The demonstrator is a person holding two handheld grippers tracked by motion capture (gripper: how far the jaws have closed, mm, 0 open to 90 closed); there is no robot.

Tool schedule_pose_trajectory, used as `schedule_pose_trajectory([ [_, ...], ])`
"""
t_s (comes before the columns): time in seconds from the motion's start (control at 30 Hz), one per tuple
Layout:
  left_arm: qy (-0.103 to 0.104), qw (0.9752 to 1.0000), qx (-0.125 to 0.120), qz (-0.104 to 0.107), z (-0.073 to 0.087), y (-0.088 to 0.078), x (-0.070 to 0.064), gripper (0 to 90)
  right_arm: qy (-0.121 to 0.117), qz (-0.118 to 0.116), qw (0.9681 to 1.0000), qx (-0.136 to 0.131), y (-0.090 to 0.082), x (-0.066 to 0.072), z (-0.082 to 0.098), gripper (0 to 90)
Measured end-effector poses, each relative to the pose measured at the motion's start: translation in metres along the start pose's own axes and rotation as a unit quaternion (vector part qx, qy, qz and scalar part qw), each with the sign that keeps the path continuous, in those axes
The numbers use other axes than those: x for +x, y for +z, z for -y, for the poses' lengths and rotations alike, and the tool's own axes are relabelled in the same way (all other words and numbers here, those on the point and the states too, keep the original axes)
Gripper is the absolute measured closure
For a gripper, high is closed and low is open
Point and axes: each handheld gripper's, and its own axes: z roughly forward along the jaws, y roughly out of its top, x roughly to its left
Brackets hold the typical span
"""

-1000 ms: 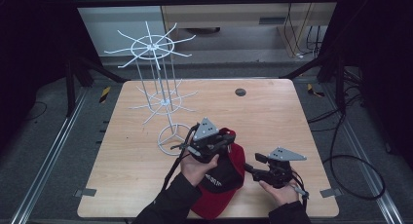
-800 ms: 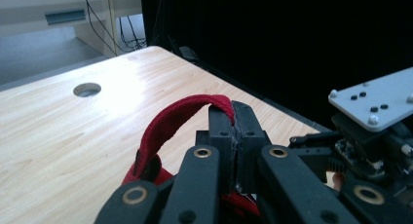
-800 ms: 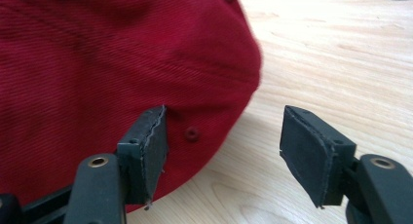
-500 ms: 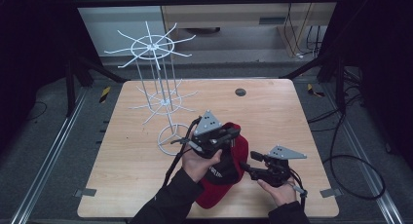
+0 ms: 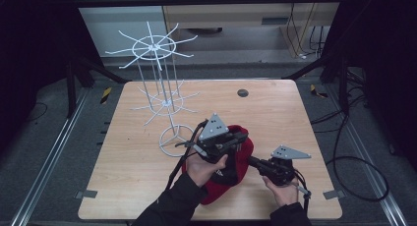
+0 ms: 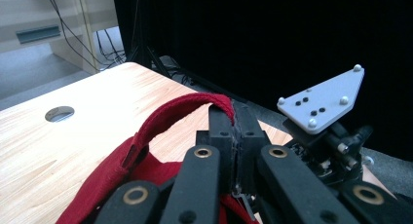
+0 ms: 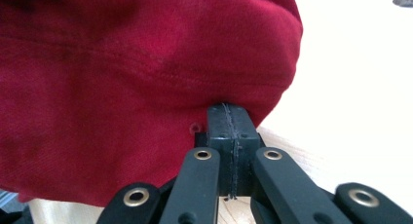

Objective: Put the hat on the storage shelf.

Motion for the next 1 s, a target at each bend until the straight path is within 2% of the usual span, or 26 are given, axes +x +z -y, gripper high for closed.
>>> schedule_pose_trajectory([
  [0.07, 0.002, 1.0000, -0.002, -0.002, -0.001, -0.001, 0.001, 88.5, 0.000, 0.004, 1.0000, -0.006, -0.004, 0.000, -0.001, 90.0],
  [0.23, -0.005, 0.9999, -0.003, -0.016, -0.001, -0.004, 0.010, 88.5, -0.023, 0.016, 0.9996, -0.009, -0.011, 0.002, -0.002, 89.5],
  [0.4, -0.013, 0.9992, -0.006, -0.036, -0.004, -0.003, 0.019, 88.6, -0.028, 0.013, 0.9995, -0.003, -0.010, 0.008, 0.003, 70.0],
  [0.5, -0.015, 0.9987, -0.005, -0.048, -0.005, 0.000, 0.022, 88.5, -0.031, 0.010, 0.9995, -0.001, -0.009, 0.011, 0.003, 61.9],
  [0.7, -0.016, 0.9972, 0.001, -0.072, -0.006, 0.006, 0.027, 88.5, -0.037, -0.014, 0.9992, -0.011, -0.010, 0.021, 0.001, 51.1],
  [1.0, -0.012, 0.9948, 0.007, -0.101, -0.005, 0.014, 0.034, 88.6, -0.051, -0.037, 0.9979, -0.013, -0.008, 0.033, 0.002, 45.9],
])
